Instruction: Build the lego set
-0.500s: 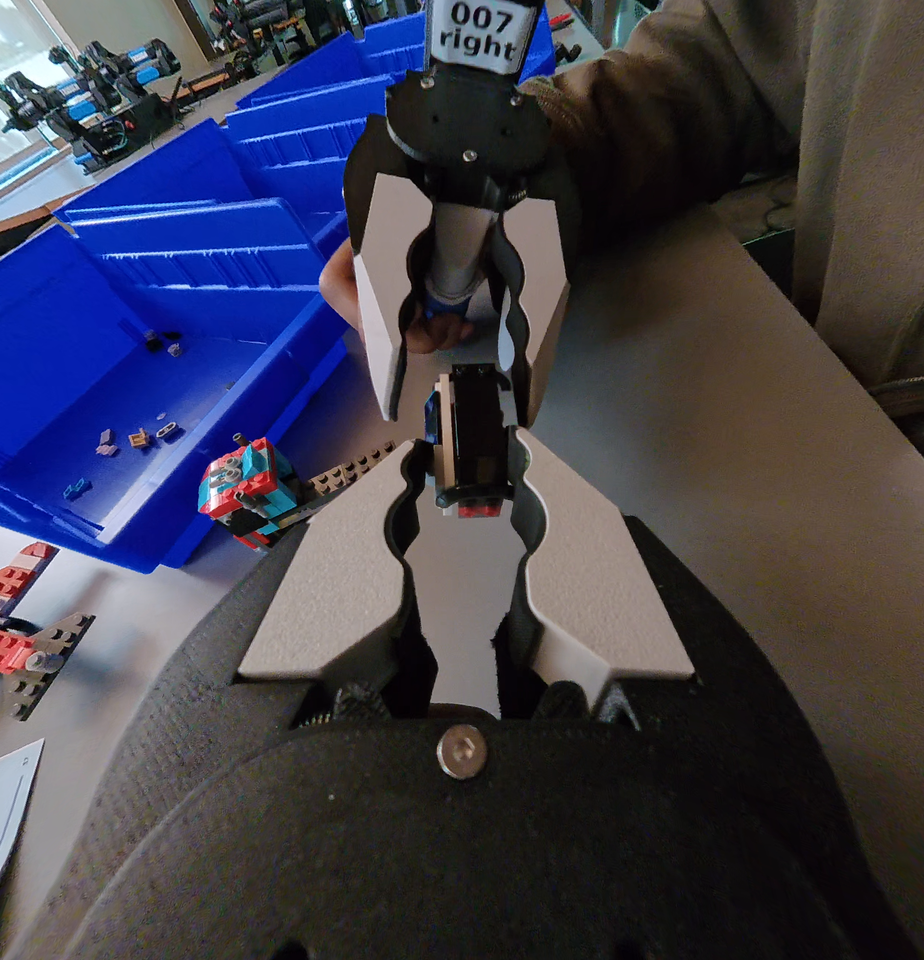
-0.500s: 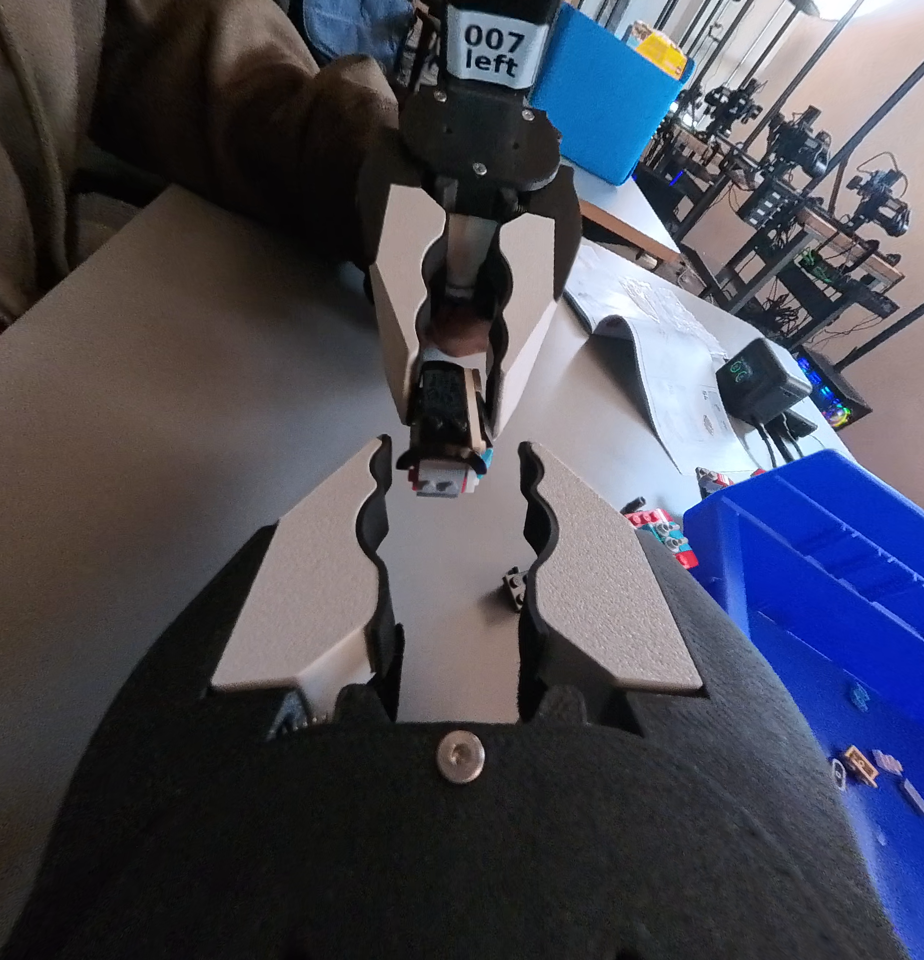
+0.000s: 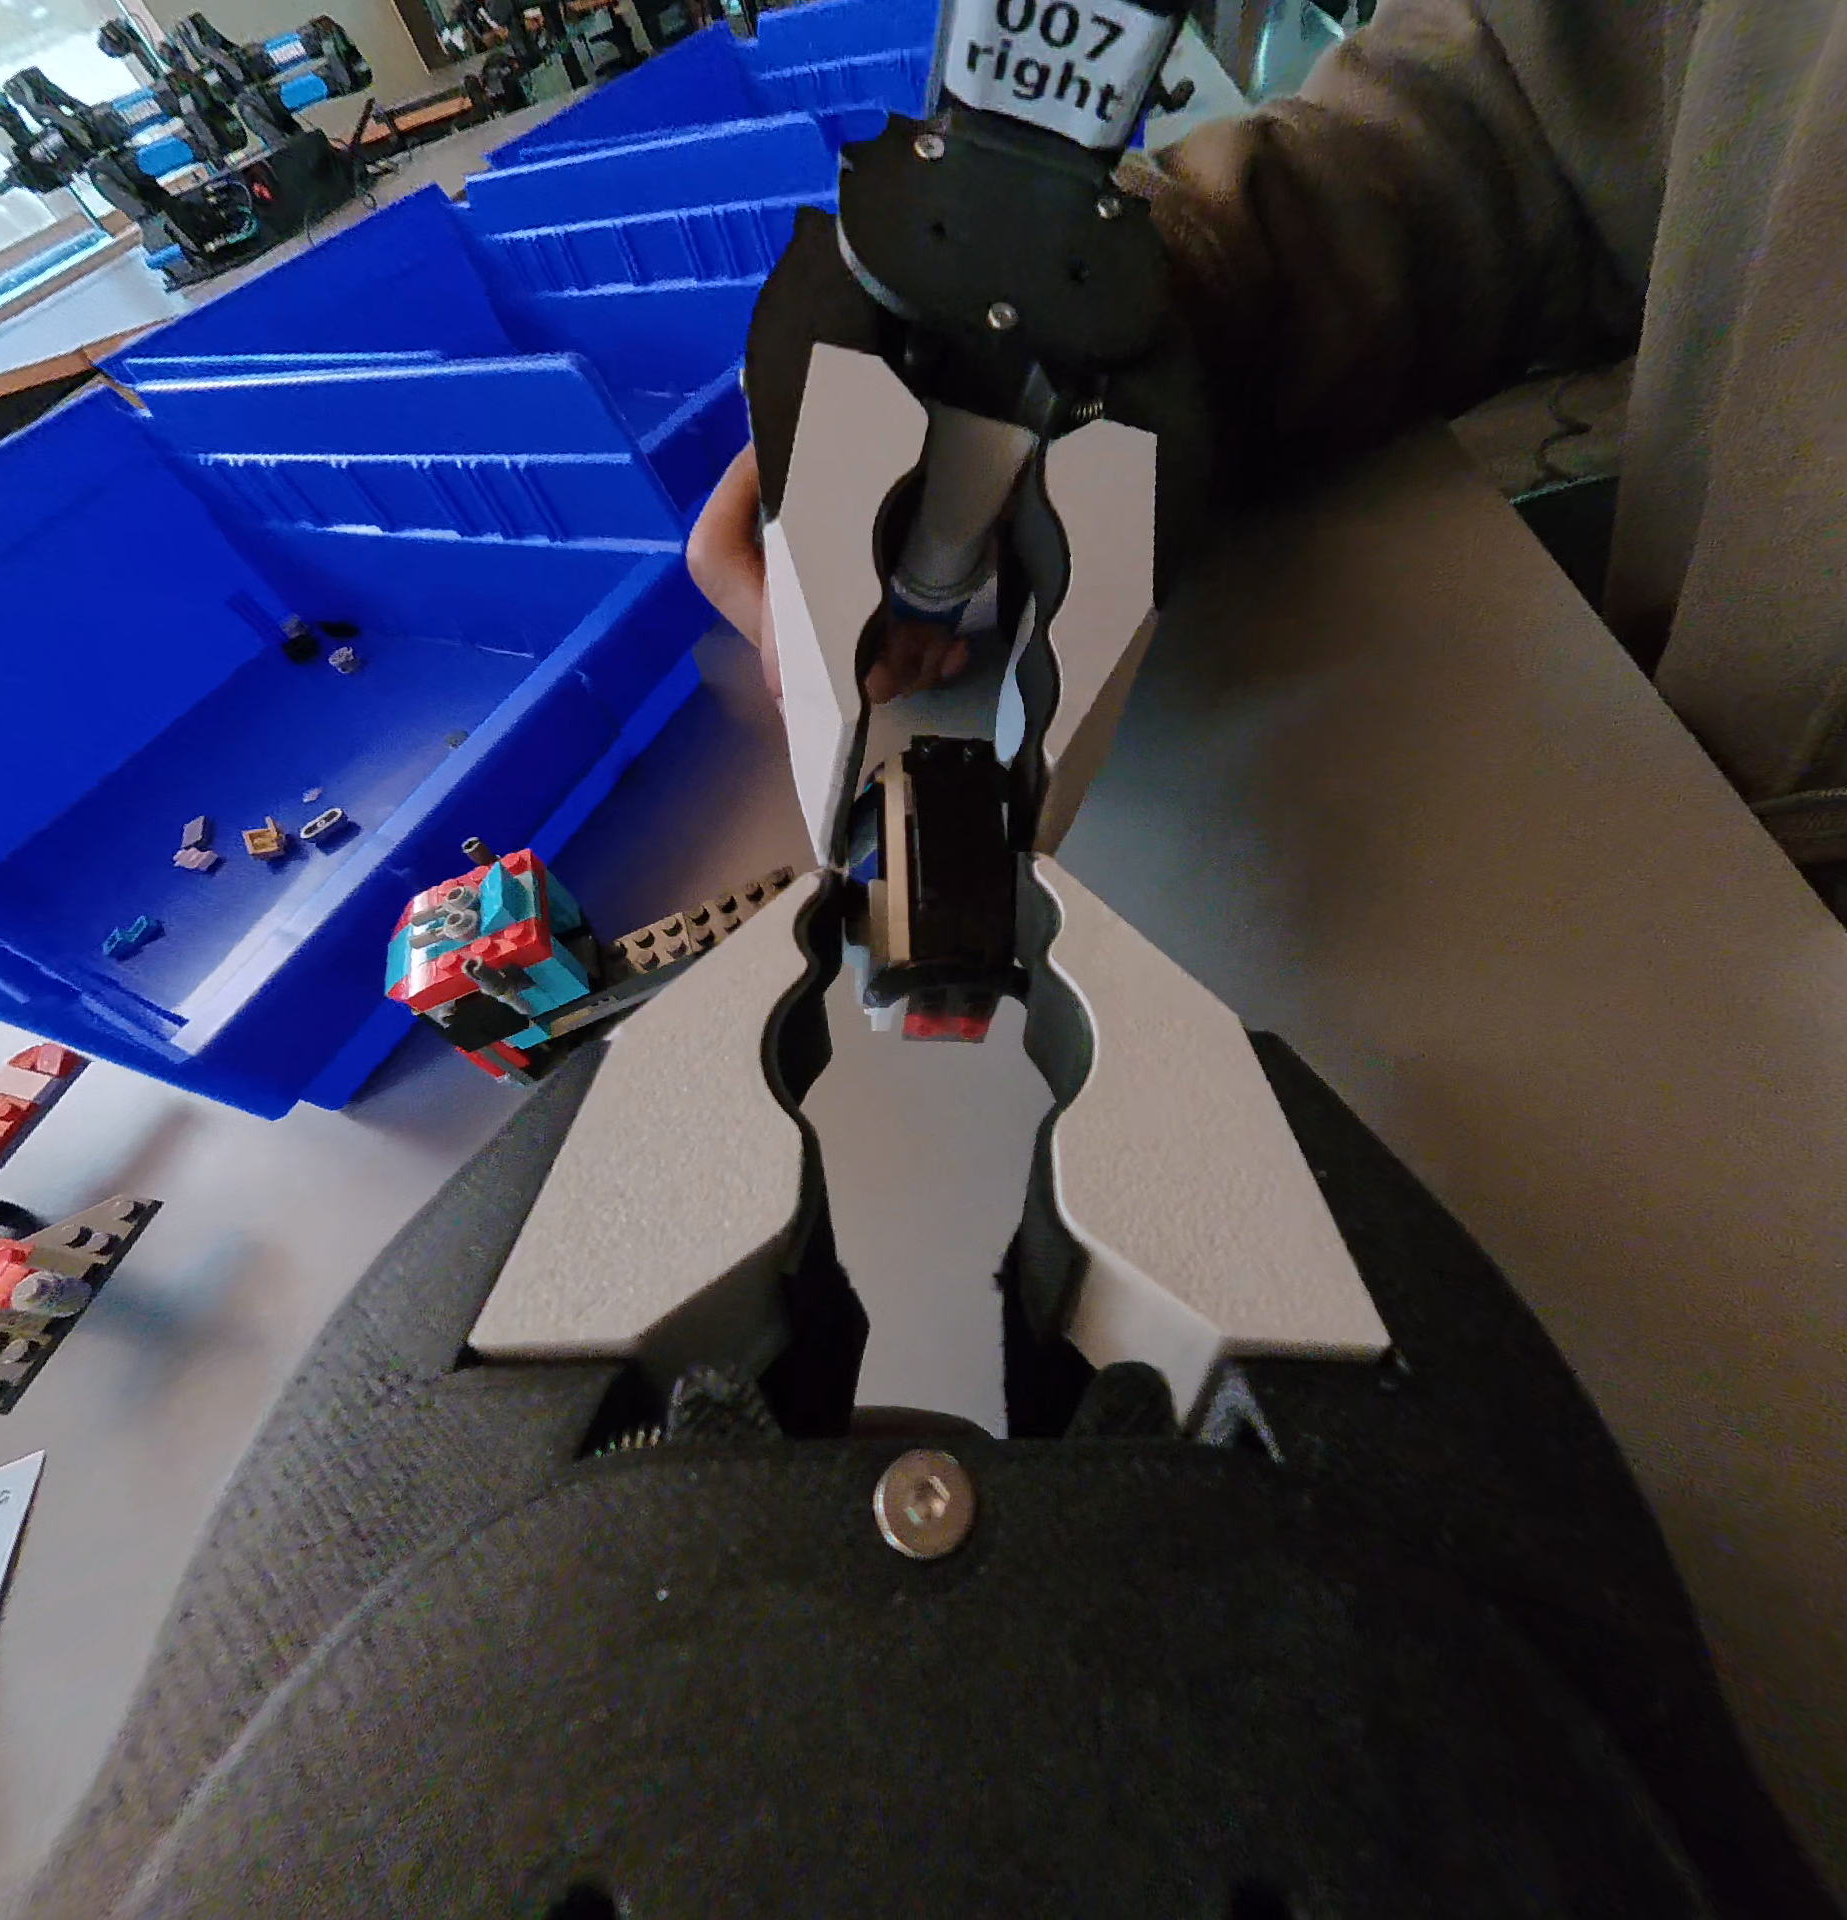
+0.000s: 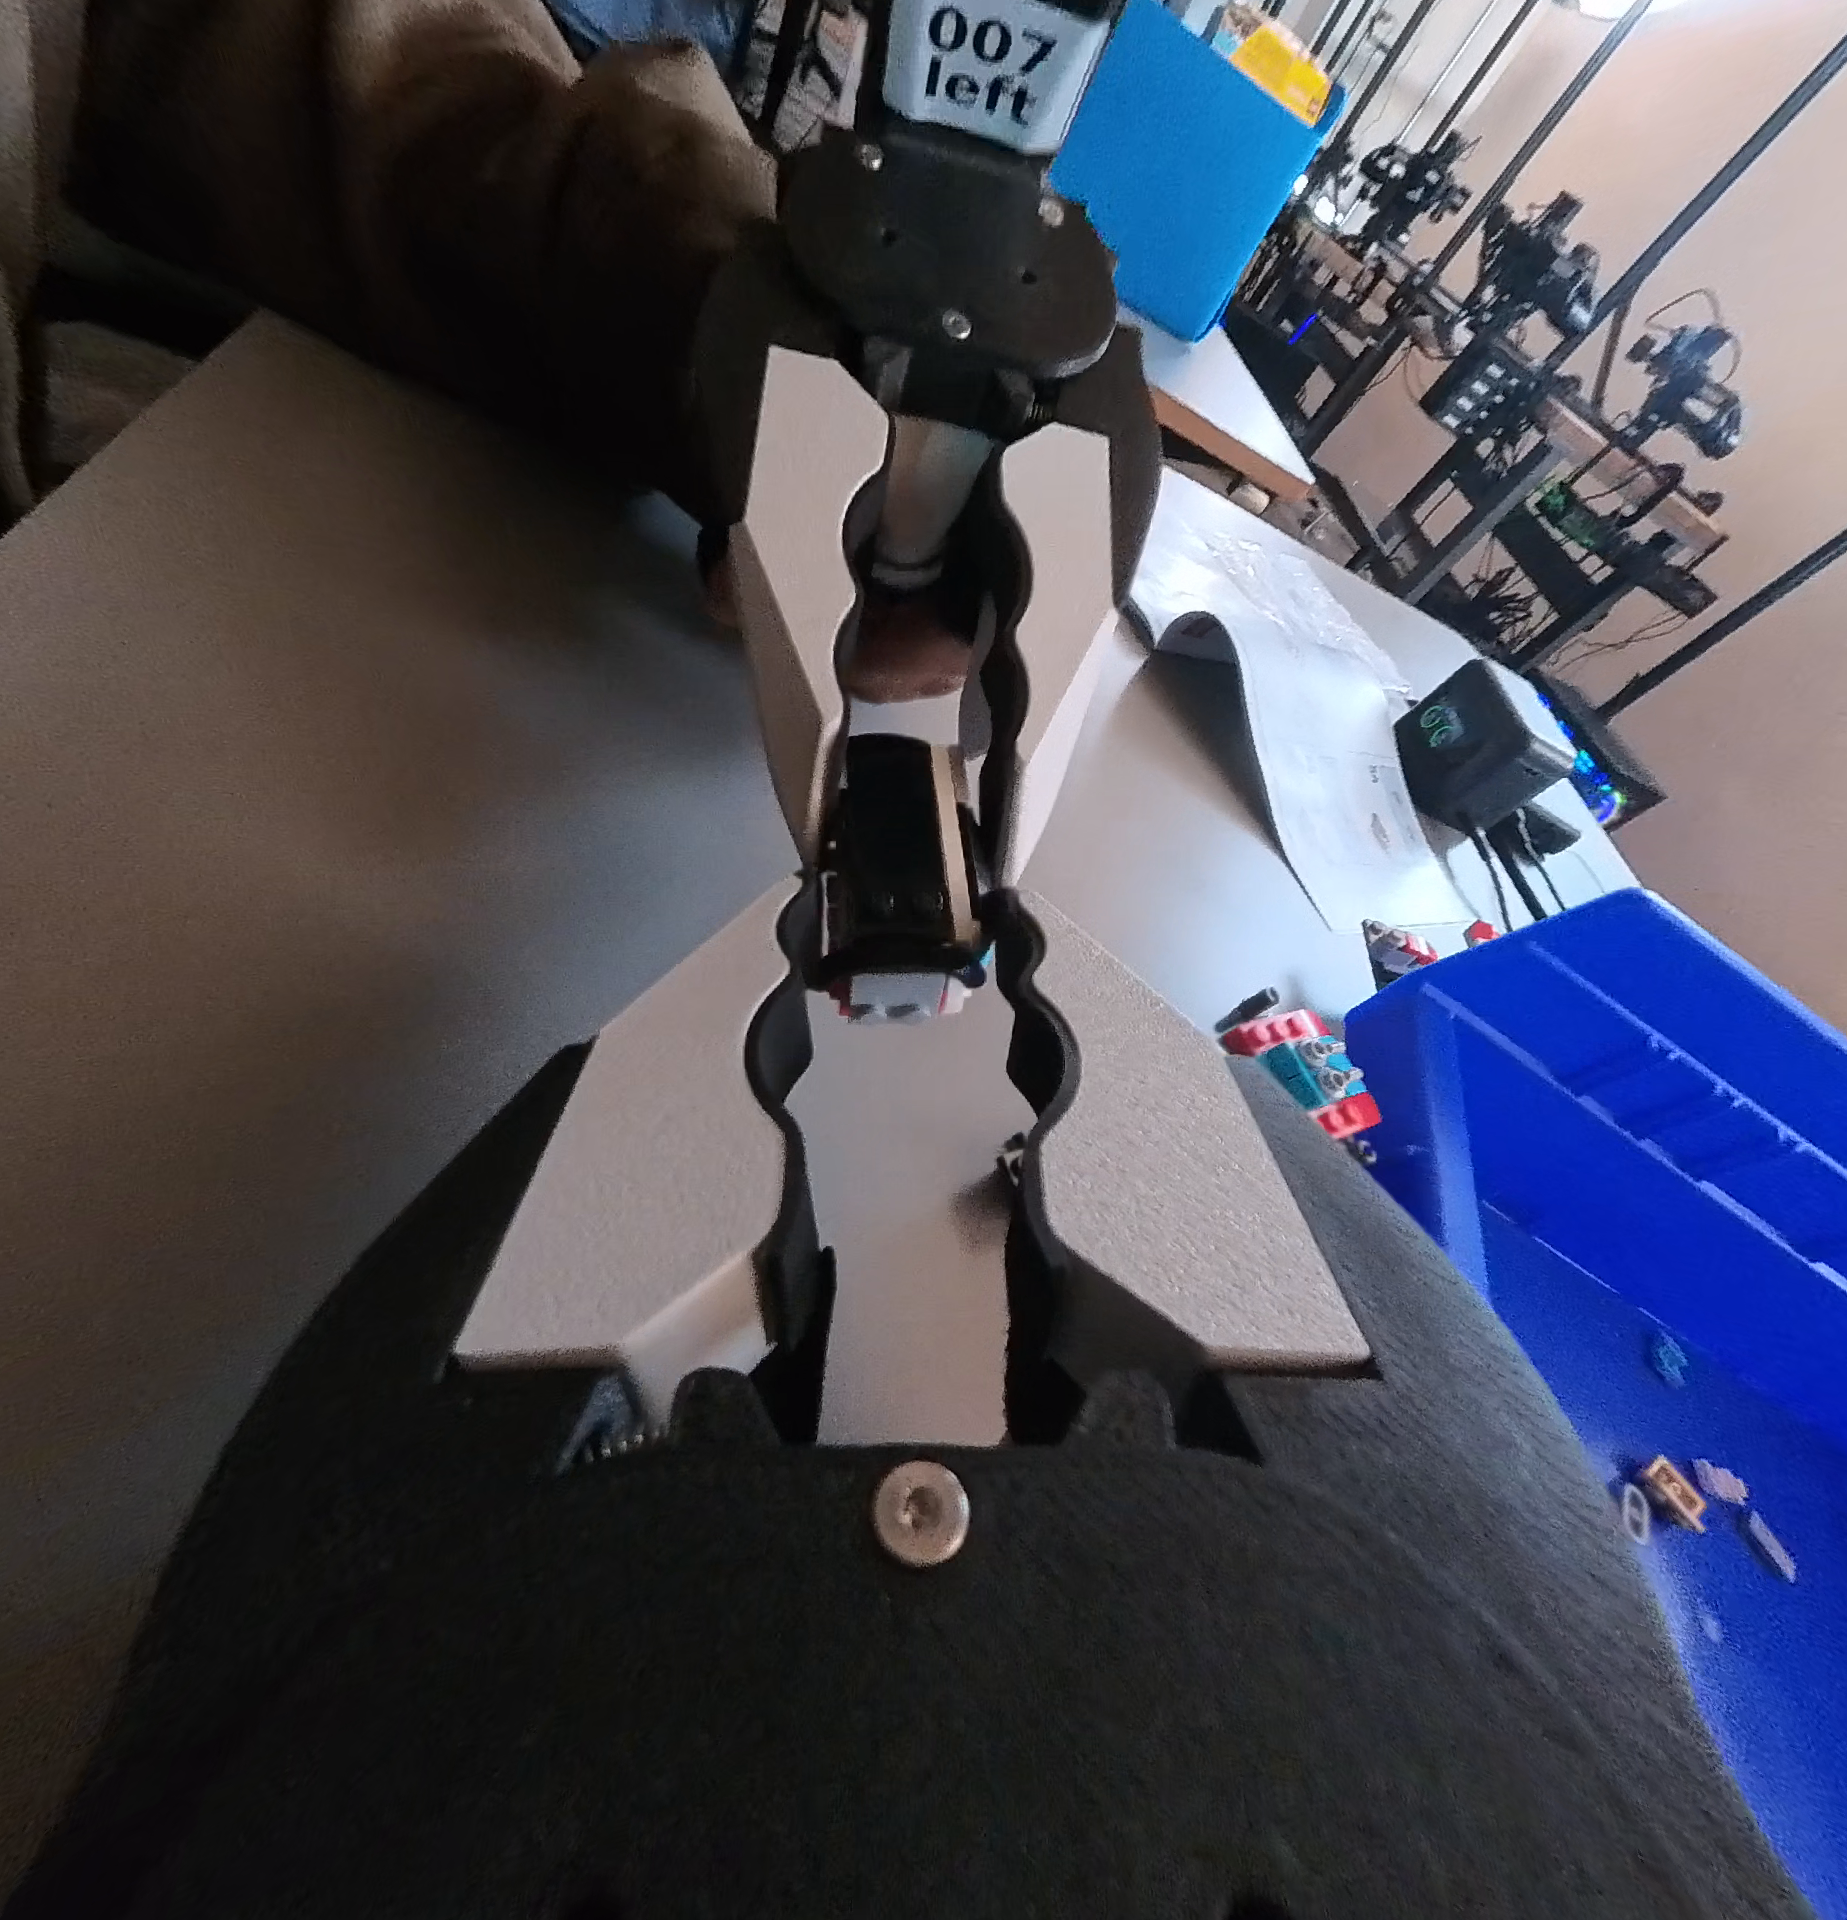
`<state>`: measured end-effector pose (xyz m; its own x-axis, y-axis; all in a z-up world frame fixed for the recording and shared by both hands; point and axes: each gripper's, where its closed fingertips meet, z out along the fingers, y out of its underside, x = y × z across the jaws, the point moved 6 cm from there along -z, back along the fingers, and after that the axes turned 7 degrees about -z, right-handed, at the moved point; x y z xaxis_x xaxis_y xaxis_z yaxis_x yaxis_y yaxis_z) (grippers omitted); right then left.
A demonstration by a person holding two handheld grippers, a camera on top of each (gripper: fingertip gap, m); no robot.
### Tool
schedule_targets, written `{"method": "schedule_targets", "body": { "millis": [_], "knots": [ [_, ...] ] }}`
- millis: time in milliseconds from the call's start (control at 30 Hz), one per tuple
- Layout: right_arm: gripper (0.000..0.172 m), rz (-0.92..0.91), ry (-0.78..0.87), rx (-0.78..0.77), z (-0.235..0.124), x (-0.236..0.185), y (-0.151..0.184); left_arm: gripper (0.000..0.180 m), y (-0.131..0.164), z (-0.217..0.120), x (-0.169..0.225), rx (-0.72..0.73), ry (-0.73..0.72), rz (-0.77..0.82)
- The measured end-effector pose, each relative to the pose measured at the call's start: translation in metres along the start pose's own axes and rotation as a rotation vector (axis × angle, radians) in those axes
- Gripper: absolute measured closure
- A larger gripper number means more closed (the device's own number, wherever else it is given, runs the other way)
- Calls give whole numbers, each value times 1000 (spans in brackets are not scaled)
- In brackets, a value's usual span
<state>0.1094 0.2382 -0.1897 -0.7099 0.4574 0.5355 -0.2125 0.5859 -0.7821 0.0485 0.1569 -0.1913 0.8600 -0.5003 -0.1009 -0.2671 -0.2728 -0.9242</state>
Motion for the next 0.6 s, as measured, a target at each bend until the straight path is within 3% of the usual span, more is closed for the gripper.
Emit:
{"method": "schedule_targets", "body": {
  "millis": [200,600],
  "knots": [
    [138,70,52,131,-10,8,-7,115,-13,-14,-7,184,47,-132],
    [138,239,101,423,-24,20,-30,126,-31,-23,-3,458,136,-195]
  ]
}}
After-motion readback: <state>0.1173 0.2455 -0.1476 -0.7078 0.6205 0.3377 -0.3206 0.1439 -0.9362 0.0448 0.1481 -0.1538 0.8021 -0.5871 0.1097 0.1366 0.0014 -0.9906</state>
